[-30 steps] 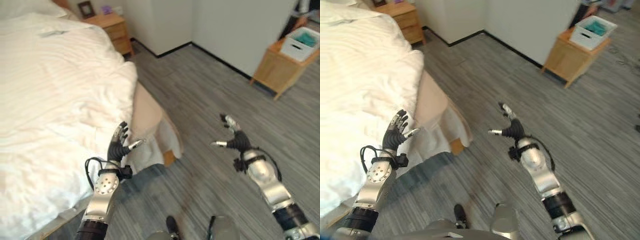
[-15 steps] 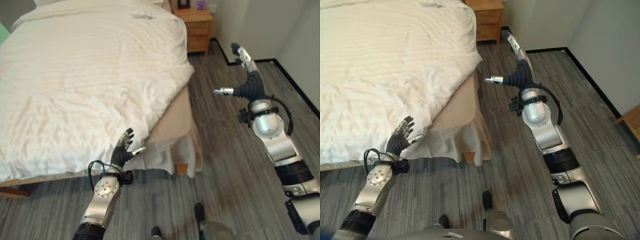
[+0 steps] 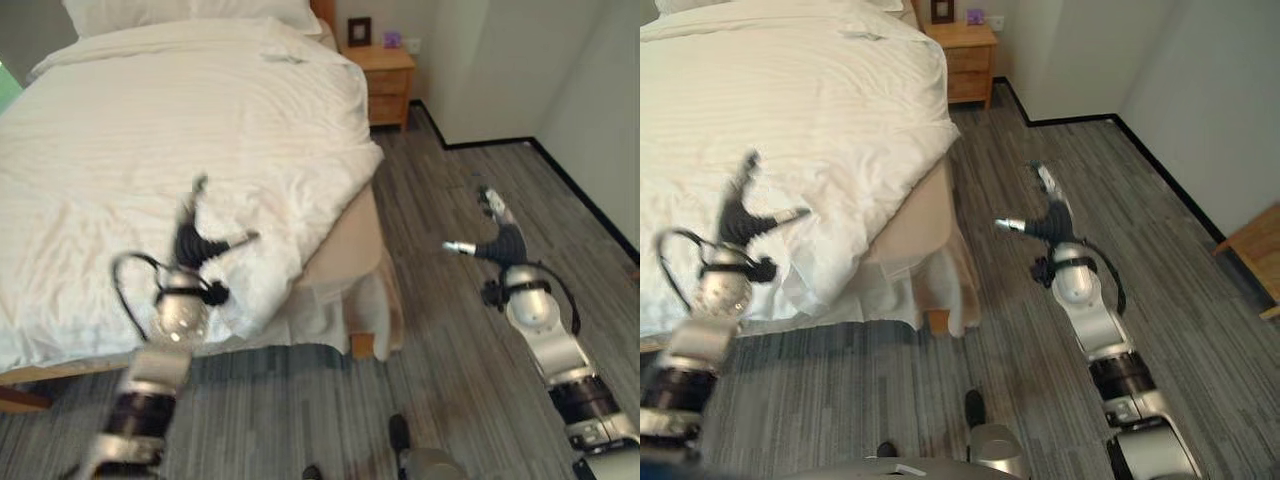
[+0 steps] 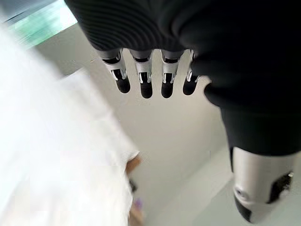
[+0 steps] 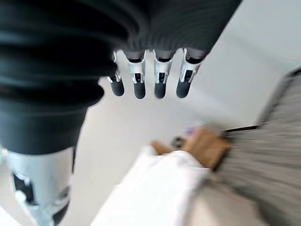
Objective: Making the bed.
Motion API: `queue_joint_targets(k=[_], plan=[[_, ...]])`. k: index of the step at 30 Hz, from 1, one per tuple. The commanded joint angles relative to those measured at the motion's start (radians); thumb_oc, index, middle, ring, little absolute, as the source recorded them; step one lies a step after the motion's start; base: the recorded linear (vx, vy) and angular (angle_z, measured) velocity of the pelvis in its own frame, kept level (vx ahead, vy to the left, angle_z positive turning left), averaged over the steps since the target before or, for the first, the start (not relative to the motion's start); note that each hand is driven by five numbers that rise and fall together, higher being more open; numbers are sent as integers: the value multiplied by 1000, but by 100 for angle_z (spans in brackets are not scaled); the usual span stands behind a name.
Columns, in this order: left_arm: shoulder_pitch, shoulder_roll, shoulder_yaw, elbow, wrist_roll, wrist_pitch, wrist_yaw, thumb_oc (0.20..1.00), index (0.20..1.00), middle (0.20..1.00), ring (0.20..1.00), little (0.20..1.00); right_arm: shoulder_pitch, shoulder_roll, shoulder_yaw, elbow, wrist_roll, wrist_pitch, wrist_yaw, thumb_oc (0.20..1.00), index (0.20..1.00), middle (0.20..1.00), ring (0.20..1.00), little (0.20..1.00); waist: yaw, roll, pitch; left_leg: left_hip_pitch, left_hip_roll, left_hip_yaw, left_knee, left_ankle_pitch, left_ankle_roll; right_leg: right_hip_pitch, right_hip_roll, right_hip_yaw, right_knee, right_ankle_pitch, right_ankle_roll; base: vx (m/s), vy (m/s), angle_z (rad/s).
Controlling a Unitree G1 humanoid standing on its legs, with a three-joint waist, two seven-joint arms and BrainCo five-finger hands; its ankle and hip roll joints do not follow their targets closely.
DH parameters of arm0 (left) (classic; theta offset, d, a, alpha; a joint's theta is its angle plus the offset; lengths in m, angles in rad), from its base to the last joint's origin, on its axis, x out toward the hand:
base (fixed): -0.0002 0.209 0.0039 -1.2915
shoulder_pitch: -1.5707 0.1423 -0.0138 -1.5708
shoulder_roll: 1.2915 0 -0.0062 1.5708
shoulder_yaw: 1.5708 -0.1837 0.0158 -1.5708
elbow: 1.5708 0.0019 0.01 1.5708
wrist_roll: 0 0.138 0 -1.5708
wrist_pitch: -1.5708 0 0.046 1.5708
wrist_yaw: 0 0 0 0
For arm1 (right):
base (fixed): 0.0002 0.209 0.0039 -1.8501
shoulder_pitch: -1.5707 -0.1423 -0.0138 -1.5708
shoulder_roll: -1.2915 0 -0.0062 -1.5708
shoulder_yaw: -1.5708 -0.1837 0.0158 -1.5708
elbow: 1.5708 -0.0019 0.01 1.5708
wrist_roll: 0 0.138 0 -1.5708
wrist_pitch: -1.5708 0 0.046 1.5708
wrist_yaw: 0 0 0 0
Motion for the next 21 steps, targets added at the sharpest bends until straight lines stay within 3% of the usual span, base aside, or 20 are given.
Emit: queue_joint_targets(k=[1, 4, 6, 9, 14, 21], plan=[[-81, 110, 33, 31, 305, 84, 8, 1000, 1000, 1000, 1000, 1000, 161, -5, -62, 0, -91, -8, -4, 1000, 1000, 1000, 1000, 1000, -66, -9, -33, 5, -25, 7, 10, 3, 1, 59, -81, 3, 29, -52, 63, 88, 38, -11], [-128, 158, -1, 71, 352, 110, -26, 1000, 1000, 1000, 1000, 1000, 288, 2, -80, 46, -137, 8, 19, 1000, 1000, 1000, 1000, 1000, -97, -2, -37, 11, -23, 17, 10, -1, -2, 60, -81, 11, 30, -55, 66, 38, 23, -9], [-207, 204, -51, 142, 376, 141, -55, 1000, 1000, 1000, 1000, 1000, 407, 25, -103, 118, -142, 21, 43, 1000, 1000, 1000, 1000, 1000, -142, 9, -39, 16, -23, 27, 10, -2, -7, 58, -82, 19, 30, -58, 70, 45, 15, -19], [-217, 201, -55, 197, 350, 144, -45, 1000, 1000, 1000, 1000, 1000, 474, 71, -122, 212, -101, 26, 59, 1000, 1000, 1000, 1000, 1000, -163, 15, -42, 17, -24, 27, 10, -2, -10, 56, -83, 25, 32, -61, 71, 28, 8, -20], [-150, 163, -9, 217, 289, 133, -49, 1000, 1000, 1000, 1000, 1000, 492, 97, -133, 288, -30, 32, 84, 1000, 1000, 1000, 1000, 1000, -179, 20, -50, 25, -23, 35, 10, -5, -14, 60, -83, 29, 31, -67, 67, 33, 8, -23], [-149, 117, -2, 168, 233, 112, -57, 1000, 1000, 1000, 1000, 1000, 444, 81, -99, 272, 13, 18, 131, 1000, 1000, 1000, 1000, 1000, -168, 14, -49, 25, -23, 27, 10, -5, -13, 69, -82, 28, 29, -73, 62, 14, -12, 2]])
